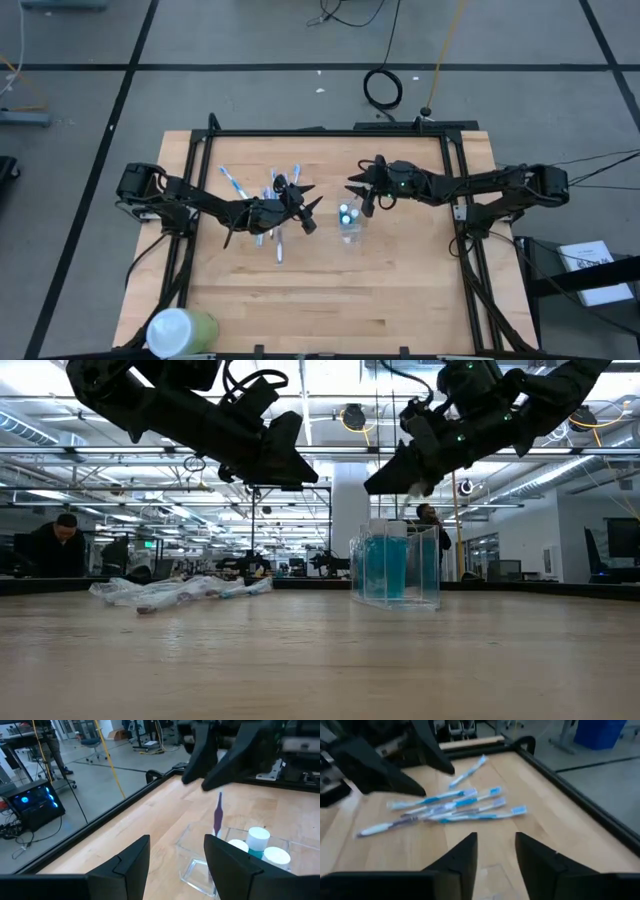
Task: Pick & Place toothbrushing station
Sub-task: Put the violet toothbrush into the transparent organizer
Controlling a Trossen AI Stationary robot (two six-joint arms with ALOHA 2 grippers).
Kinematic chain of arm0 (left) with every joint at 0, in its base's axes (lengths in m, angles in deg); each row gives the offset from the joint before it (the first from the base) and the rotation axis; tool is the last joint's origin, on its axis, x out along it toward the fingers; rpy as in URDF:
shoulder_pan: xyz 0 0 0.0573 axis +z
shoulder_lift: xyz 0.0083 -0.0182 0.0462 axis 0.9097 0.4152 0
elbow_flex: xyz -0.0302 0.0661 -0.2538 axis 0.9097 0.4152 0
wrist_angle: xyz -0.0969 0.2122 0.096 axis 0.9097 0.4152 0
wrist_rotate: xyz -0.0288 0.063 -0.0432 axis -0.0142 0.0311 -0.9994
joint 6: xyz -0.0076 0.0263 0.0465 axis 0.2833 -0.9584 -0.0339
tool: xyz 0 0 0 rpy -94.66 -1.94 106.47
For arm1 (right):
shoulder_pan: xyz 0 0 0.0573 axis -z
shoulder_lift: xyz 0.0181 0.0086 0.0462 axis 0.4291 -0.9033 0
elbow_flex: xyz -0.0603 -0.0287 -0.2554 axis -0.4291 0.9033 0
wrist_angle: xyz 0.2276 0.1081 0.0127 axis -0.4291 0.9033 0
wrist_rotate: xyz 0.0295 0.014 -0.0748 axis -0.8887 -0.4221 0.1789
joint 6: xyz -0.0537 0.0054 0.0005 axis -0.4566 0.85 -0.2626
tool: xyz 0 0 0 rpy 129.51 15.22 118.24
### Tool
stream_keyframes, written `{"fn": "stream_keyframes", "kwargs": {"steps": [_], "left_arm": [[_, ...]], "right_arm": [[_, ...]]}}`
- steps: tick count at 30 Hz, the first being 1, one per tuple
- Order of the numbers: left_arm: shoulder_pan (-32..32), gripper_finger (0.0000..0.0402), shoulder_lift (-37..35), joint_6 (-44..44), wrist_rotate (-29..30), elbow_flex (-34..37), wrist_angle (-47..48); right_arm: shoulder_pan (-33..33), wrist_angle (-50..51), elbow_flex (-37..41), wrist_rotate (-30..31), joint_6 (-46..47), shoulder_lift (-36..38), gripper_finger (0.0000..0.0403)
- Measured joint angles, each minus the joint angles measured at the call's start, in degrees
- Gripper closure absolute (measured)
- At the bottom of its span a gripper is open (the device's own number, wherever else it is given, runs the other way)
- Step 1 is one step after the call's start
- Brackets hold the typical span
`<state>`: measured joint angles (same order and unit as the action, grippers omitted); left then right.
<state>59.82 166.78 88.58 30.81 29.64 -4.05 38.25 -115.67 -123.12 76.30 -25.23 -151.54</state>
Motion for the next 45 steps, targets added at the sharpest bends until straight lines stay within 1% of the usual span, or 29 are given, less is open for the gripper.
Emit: {"fn": "stream_keyframes", "kwargs": {"steps": [5,11,13,16,18,19,20,23,25,28,30,33,41,45], "left_arm": [[0.00,0.0210,0.00,-0.01,0.00,0.00,0.37],[0.00,0.0211,0.00,-0.35,0.71,0.00,2.22],[0.00,0.0211,0.00,0.86,4.32,0.00,3.91],[0.50,0.0211,0.00,4.36,12.68,0.00,8.58],[1.60,0.0211,-0.72,8.57,14.37,0.00,14.37],[2.67,0.0211,-1.01,12.58,13.92,-0.21,17.63],[4.01,0.0211,-1.45,17.69,11.93,-0.74,21.57],[9.35,0.0211,-2.60,31.98,0.90,-2.07,32.62],[12.66,0.0211,-2.49,36.74,-5.58,-2.58,37.09],[15.92,0.0211,-2.04,40.07,-10.50,-2.63,40.63],[17.37,0.0211,-2.01,41.97,-11.96,-2.63,43.13],[18.66,0.0211,-2.01,43.18,-13.34,-2.64,44.07],[19.19,0.0211,-2.01,45.20,-13.25,-2.64,47.89],[19.07,0.0211,-2.01,45.74,-13.16,-2.64,48.26]], "right_arm": [[1.02,-0.10,-0.01,0.04,-1.30,4.26,0.0239],[1.44,-0.10,-0.01,-0.18,-2.96,10.98,0.0221],[1.30,0.35,-0.02,-0.31,-2.94,13.46,0.0220],[0.92,3.21,-0.02,-0.32,-2.84,17.03,0.0224],[0.92,5.46,-0.02,-0.34,-2.78,18.72,0.0227],[0.92,6.65,-0.02,-0.34,-2.66,19.37,0.0228],[0.92,7.66,-0.02,-0.33,-2.56,19.87,0.0229],[0.92,9.54,-0.04,-0.20,-2.43,20.43,0.0231],[0.92,10.09,-0.04,-0.18,-2.40,20.32,0.0231],[0.92,9.97,-0.09,-0.18,-2.61,19.53,0.0231],[0.92,9.79,-0.09,-0.17,-2.64,18.71,0.0231],[0.92,10.29,-0.09,-0.16,-2.73,17.73,0.0232],[0.92,10.38,-0.09,-0.18,-2.36,16.25,0.0232],[0.92,10.26,-0.09,-0.34,-1.74,16.25,0.0232]]}}
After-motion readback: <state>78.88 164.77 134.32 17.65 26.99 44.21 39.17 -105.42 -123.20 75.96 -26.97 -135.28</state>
